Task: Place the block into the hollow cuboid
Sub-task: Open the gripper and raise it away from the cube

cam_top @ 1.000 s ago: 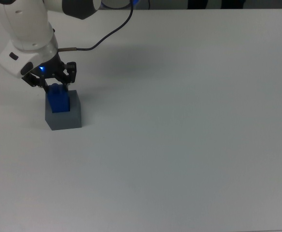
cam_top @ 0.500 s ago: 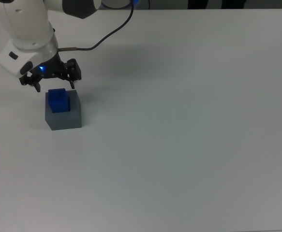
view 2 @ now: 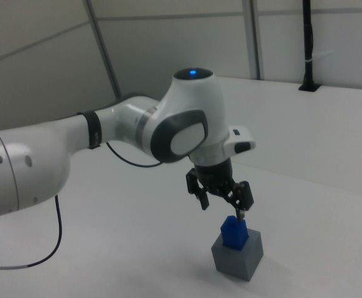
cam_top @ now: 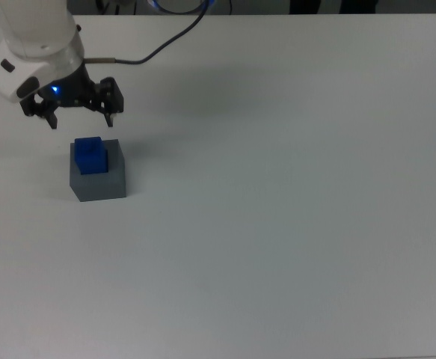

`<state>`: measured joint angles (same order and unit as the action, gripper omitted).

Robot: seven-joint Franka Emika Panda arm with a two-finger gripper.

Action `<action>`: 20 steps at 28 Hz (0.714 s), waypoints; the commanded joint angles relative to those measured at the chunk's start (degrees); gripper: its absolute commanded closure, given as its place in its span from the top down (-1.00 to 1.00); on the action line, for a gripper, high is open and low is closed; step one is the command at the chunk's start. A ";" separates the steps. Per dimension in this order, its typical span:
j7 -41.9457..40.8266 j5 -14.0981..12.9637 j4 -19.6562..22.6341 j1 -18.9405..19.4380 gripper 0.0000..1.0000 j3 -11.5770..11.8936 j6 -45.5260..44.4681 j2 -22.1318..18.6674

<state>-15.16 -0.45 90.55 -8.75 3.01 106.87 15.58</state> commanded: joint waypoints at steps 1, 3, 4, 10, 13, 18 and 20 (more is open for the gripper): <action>1.37 -0.43 -4.68 0.57 1.00 -0.11 -8.16 -0.91; 2.15 -0.43 -6.17 0.66 1.00 -0.20 -10.53 -0.91; 2.68 -0.43 -6.44 0.75 1.00 -0.20 -10.98 -0.91; 4.62 -0.17 -6.44 1.10 1.00 -0.38 -11.16 -1.96; 4.71 0.27 -6.53 1.02 1.00 -0.38 -11.07 -1.87; 4.71 0.36 -6.53 0.93 1.00 0.06 -11.16 -2.40; 4.71 0.36 -6.53 0.84 1.00 0.15 -11.16 -2.49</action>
<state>-11.72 -0.47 84.20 -8.01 2.79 97.21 14.11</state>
